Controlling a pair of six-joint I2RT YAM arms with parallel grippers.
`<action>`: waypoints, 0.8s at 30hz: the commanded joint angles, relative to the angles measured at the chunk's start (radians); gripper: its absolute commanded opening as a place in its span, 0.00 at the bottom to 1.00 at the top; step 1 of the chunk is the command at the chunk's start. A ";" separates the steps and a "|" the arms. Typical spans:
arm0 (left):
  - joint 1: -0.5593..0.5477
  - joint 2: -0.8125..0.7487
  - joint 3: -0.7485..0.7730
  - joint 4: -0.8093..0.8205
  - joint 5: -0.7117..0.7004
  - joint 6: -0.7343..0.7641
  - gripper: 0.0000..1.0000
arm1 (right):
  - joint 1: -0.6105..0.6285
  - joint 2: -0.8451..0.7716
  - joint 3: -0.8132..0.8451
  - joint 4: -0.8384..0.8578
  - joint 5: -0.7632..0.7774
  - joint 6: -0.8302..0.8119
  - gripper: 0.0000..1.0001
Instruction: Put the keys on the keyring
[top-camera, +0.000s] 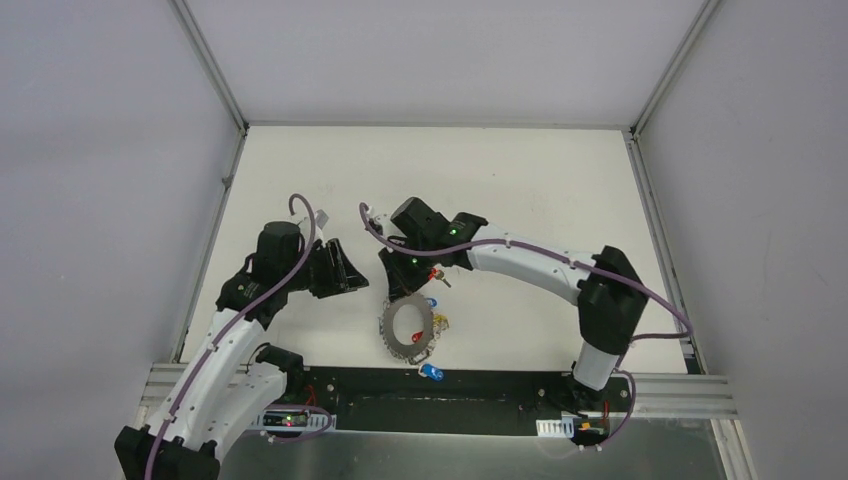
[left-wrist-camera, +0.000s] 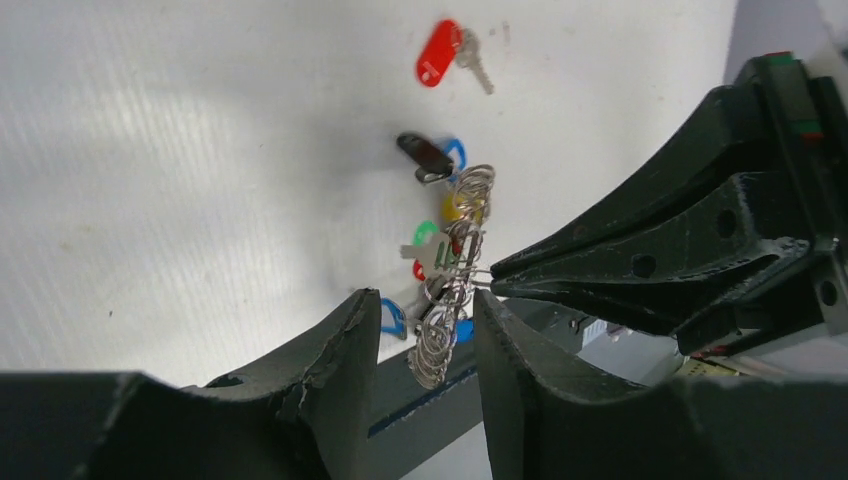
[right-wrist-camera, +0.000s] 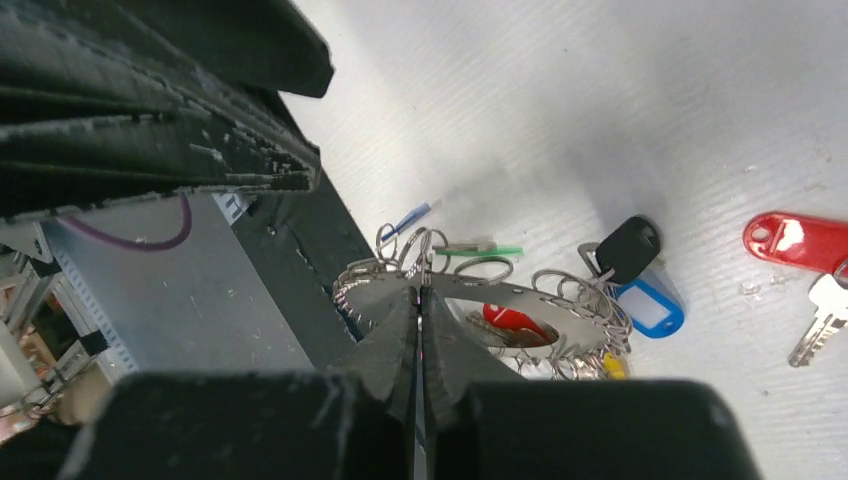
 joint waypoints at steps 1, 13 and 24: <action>0.004 -0.078 0.060 0.114 0.099 0.114 0.40 | 0.006 -0.174 -0.077 0.149 -0.045 -0.099 0.00; 0.003 -0.163 -0.001 0.529 0.492 0.252 0.40 | 0.003 -0.420 -0.312 0.427 -0.192 -0.230 0.00; -0.002 -0.290 -0.095 0.668 0.645 0.455 0.31 | 0.000 -0.565 -0.462 0.537 -0.288 -0.458 0.00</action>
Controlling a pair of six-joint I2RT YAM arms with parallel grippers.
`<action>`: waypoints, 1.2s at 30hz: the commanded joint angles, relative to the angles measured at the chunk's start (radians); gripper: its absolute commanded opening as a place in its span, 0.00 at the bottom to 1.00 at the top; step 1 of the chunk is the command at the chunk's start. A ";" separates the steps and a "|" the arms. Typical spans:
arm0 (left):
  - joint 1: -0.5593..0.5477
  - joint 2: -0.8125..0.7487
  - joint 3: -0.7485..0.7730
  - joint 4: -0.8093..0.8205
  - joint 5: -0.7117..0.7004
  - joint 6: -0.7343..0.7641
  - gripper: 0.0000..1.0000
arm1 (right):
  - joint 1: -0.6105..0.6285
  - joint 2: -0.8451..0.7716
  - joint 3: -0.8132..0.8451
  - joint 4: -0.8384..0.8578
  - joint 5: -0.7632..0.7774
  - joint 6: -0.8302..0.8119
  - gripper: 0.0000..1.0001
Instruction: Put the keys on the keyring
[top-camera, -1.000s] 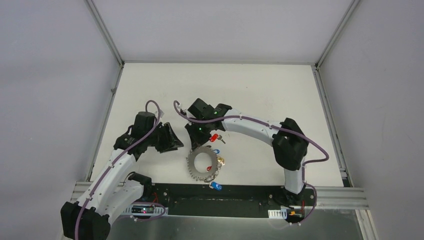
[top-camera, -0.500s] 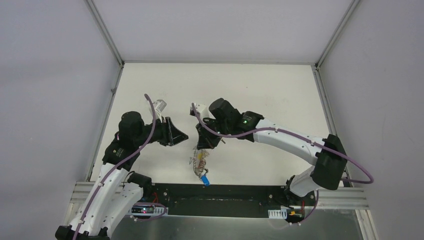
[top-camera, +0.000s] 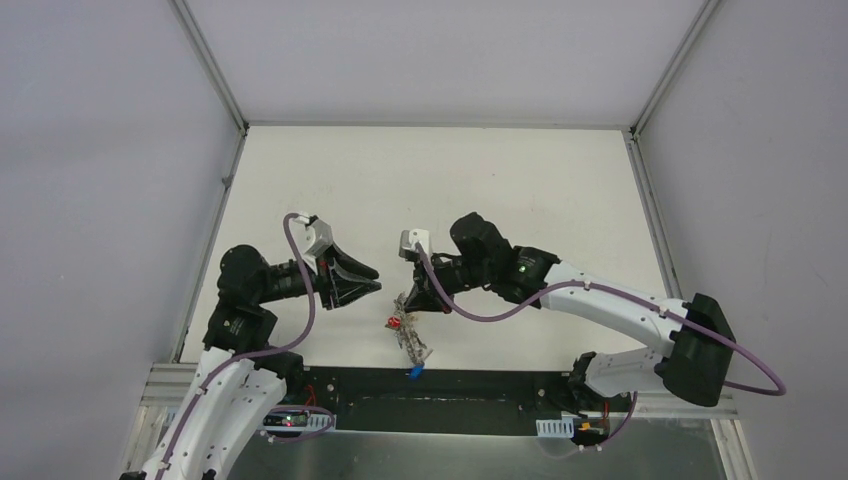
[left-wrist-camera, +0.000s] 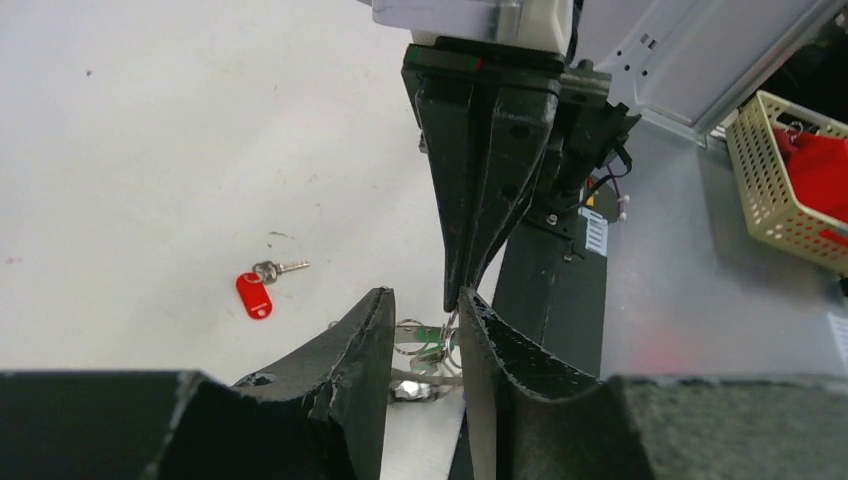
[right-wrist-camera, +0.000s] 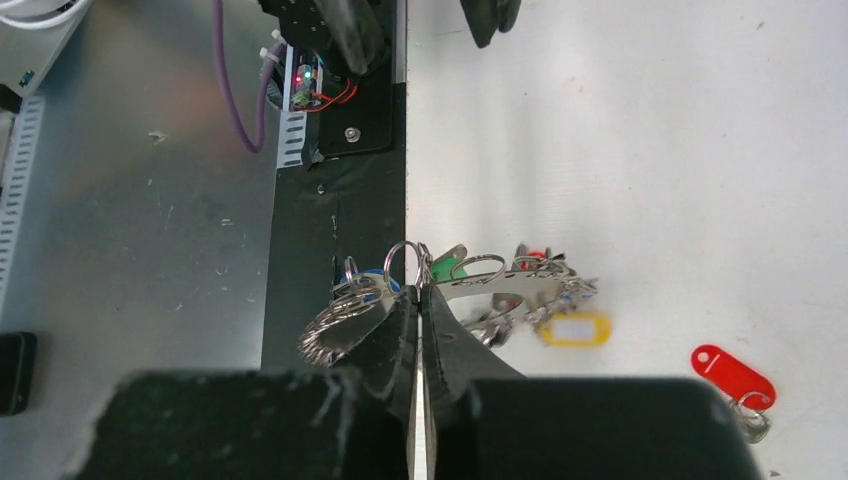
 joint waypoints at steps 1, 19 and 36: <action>-0.002 -0.042 -0.028 0.095 0.085 0.120 0.30 | 0.001 -0.092 -0.015 0.144 -0.071 -0.110 0.00; -0.045 -0.085 -0.066 -0.137 -0.007 0.315 0.26 | 0.000 -0.112 -0.017 0.238 0.038 -0.023 0.00; -0.192 -0.002 -0.072 -0.174 -0.275 0.196 0.22 | 0.000 -0.097 0.003 0.262 0.099 0.021 0.00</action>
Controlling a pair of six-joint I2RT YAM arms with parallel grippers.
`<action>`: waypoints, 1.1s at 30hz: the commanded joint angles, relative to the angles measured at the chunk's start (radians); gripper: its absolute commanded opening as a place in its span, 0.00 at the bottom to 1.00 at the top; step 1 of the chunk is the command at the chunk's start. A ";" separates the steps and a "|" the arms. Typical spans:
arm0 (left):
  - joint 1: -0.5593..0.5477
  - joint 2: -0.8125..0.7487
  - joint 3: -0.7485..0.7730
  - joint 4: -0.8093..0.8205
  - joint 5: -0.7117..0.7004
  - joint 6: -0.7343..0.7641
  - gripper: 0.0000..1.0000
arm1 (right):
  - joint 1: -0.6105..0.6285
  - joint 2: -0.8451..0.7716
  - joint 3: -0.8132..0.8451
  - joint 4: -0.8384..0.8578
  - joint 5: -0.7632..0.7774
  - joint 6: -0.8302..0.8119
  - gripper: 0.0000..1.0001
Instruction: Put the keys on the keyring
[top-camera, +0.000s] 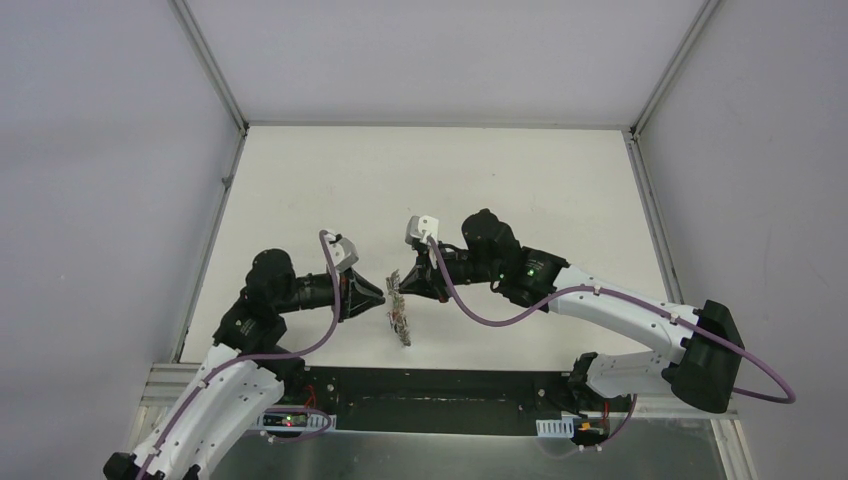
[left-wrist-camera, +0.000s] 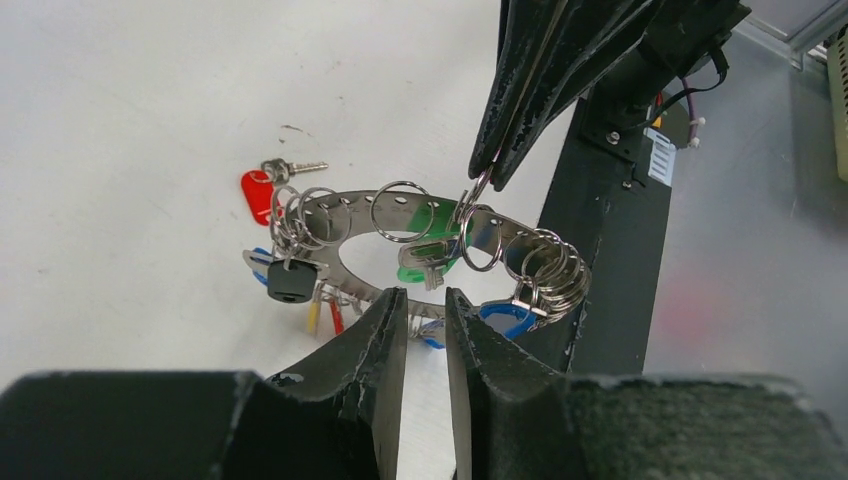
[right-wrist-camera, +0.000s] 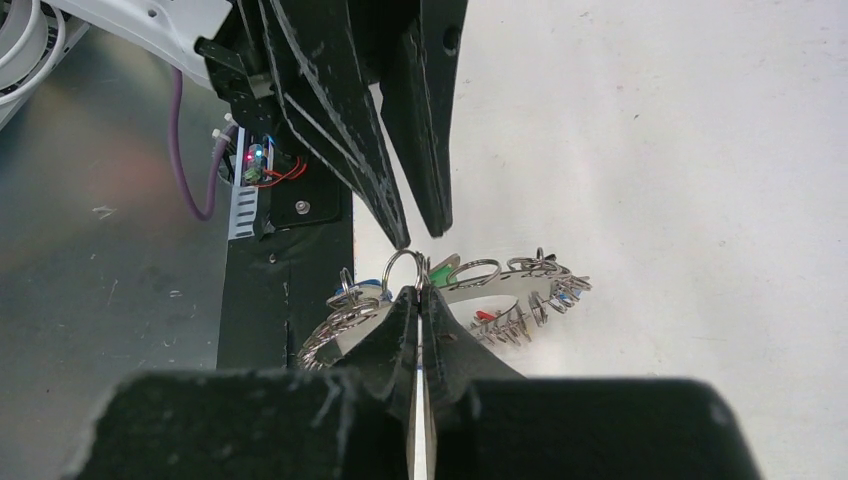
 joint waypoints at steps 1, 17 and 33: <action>-0.099 0.044 0.031 0.009 -0.123 -0.028 0.22 | 0.000 -0.025 0.043 0.097 0.003 0.013 0.00; -0.184 0.001 0.053 0.063 -0.322 -0.077 0.24 | 0.000 -0.032 0.034 0.098 0.003 0.013 0.00; -0.188 0.025 0.038 0.170 -0.097 -0.107 0.25 | 0.000 -0.022 0.037 0.098 0.003 0.013 0.00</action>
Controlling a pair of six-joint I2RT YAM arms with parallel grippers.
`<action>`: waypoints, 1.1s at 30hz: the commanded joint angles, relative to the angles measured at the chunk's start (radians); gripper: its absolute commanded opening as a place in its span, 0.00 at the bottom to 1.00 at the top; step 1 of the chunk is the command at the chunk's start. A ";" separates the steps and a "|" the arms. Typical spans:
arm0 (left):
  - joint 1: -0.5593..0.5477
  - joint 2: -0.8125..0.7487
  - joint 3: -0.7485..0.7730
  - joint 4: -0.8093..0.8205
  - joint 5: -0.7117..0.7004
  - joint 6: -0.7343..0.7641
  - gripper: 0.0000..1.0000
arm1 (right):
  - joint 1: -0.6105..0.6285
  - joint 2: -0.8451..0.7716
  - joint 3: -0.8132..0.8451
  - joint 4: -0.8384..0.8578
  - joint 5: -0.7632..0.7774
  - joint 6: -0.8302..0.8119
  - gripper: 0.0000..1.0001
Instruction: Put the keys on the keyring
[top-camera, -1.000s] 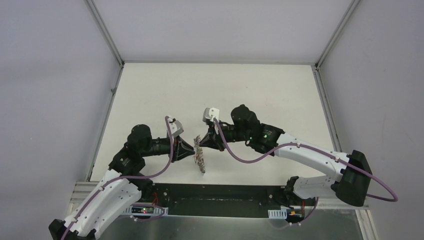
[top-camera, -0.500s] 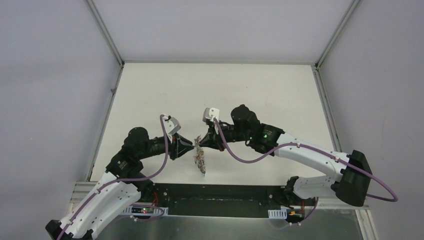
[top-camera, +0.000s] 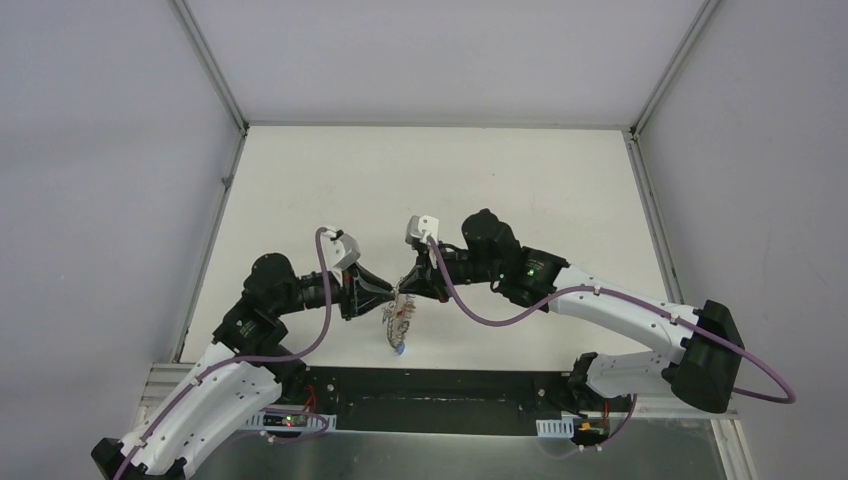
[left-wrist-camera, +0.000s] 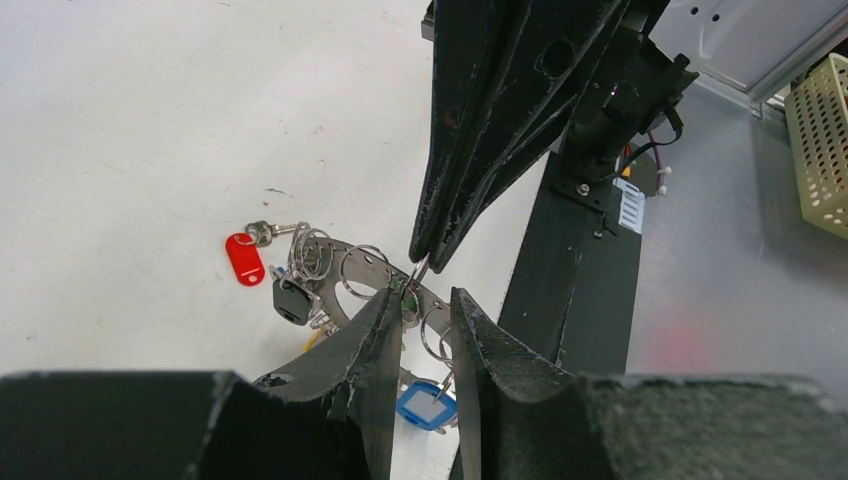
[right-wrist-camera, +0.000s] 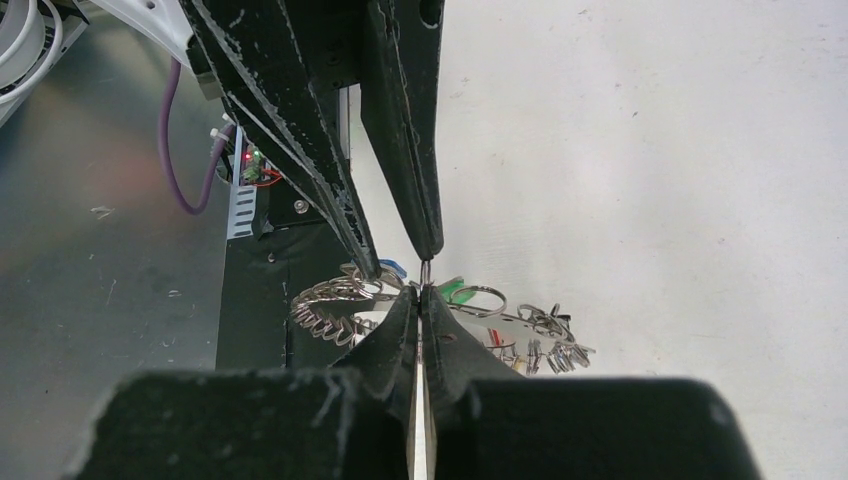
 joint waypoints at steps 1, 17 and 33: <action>-0.010 0.011 0.023 0.037 0.071 0.012 0.25 | 0.000 -0.023 0.037 0.099 -0.002 0.012 0.00; -0.011 -0.012 0.086 -0.090 0.002 0.204 0.26 | -0.003 -0.043 -0.001 0.136 -0.015 -0.015 0.00; -0.012 0.110 0.085 0.063 0.105 0.250 0.12 | -0.005 -0.028 0.003 0.130 -0.041 -0.009 0.00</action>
